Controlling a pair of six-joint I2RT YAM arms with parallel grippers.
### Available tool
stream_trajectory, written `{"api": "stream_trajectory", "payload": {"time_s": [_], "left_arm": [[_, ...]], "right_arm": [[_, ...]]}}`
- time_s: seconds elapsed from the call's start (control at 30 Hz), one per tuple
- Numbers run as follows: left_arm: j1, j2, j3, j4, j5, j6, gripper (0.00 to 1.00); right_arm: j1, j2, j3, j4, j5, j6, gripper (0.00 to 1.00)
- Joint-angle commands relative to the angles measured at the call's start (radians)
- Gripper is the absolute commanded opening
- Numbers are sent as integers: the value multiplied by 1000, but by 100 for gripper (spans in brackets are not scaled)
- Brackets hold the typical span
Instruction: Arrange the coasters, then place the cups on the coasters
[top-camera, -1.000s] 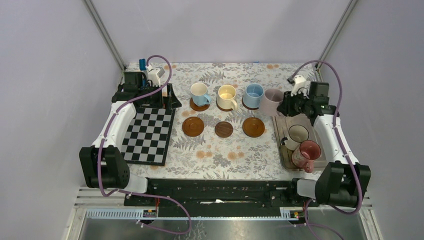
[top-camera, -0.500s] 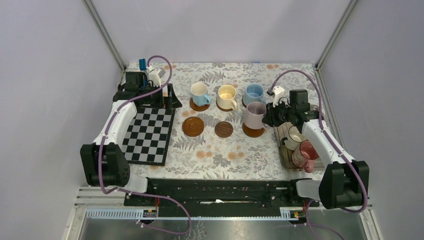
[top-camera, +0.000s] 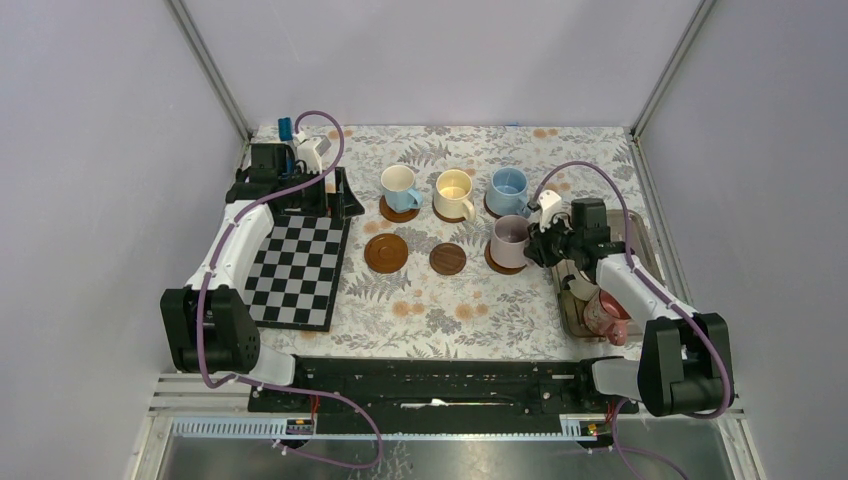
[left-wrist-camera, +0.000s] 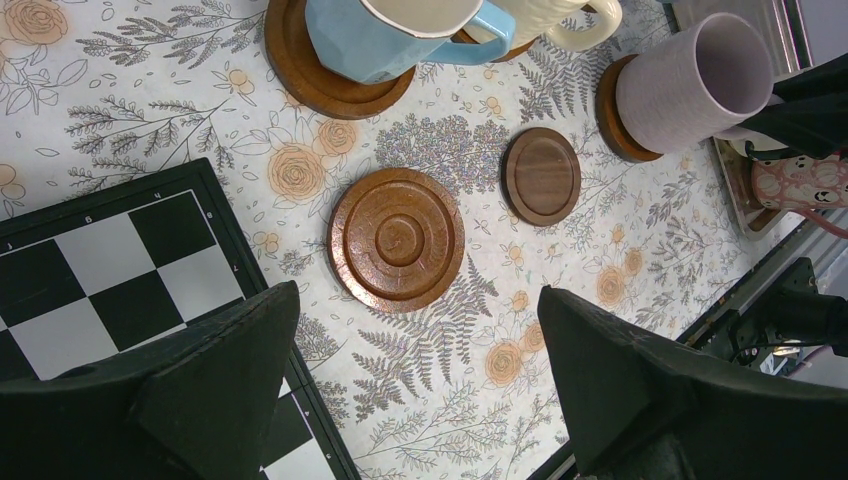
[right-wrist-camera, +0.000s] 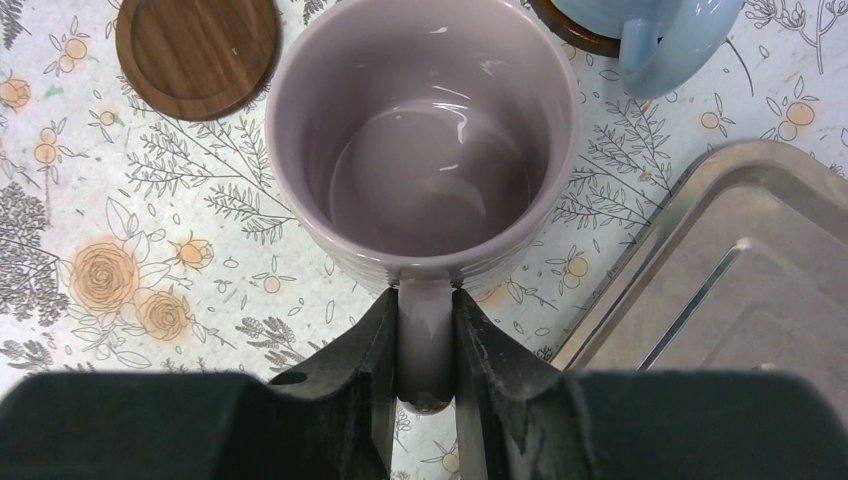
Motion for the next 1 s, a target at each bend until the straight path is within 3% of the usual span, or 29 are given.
{"api": "stream_trajectory", "payload": {"time_s": [0.0,0.3,0.67,0.97], "left_arm": [[-3,-4,22,34,32,-2,99],[-2,-12,13,35,26,2,99],[-2,-9,14,34,27,0,99],[-2,-19,6,35,24,3,99]], "right_arm": [[12,-22,-21,186,-35,-26,0],[12,-17,-58,200,-53,-30,0],[12,-47,-97,70,-64,-90,47],[12,-61,-94,23,-61,-99,46]]}}
